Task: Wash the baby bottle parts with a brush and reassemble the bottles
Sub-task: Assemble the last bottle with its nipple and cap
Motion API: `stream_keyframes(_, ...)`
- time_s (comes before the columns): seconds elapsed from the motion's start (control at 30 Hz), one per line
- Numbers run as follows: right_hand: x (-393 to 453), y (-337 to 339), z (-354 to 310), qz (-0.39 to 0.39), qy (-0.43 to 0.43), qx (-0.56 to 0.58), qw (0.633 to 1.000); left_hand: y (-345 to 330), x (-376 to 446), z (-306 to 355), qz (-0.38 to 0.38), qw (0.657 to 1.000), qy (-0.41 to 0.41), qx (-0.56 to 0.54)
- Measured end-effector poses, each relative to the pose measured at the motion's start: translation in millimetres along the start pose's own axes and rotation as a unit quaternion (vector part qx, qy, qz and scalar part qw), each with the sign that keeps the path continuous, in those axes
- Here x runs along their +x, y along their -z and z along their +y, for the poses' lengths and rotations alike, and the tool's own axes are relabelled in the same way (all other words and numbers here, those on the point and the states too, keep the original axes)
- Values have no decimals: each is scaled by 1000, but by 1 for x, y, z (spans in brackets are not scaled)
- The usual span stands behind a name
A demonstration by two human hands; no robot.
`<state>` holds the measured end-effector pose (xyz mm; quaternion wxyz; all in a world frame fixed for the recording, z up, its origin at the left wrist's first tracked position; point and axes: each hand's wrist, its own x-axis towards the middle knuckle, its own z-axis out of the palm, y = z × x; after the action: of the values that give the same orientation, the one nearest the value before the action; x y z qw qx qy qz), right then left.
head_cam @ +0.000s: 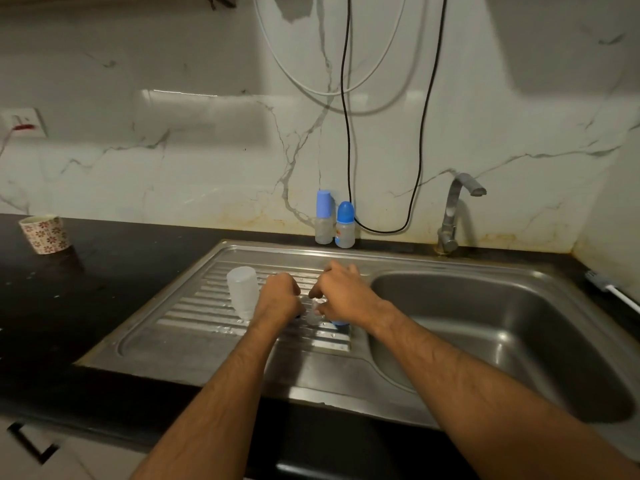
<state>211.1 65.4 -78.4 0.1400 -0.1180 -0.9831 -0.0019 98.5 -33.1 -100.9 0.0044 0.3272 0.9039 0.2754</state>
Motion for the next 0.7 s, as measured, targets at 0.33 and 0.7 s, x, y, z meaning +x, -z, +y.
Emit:
stream_keyframes(0.33,2,-6,-4,25,7,23,999,-6,1,-7,5,1000,1,-5)
stream_keyframes(0.7,-8,49,32,132,-89,255,954,40,10,54,154,980,-28,-125)
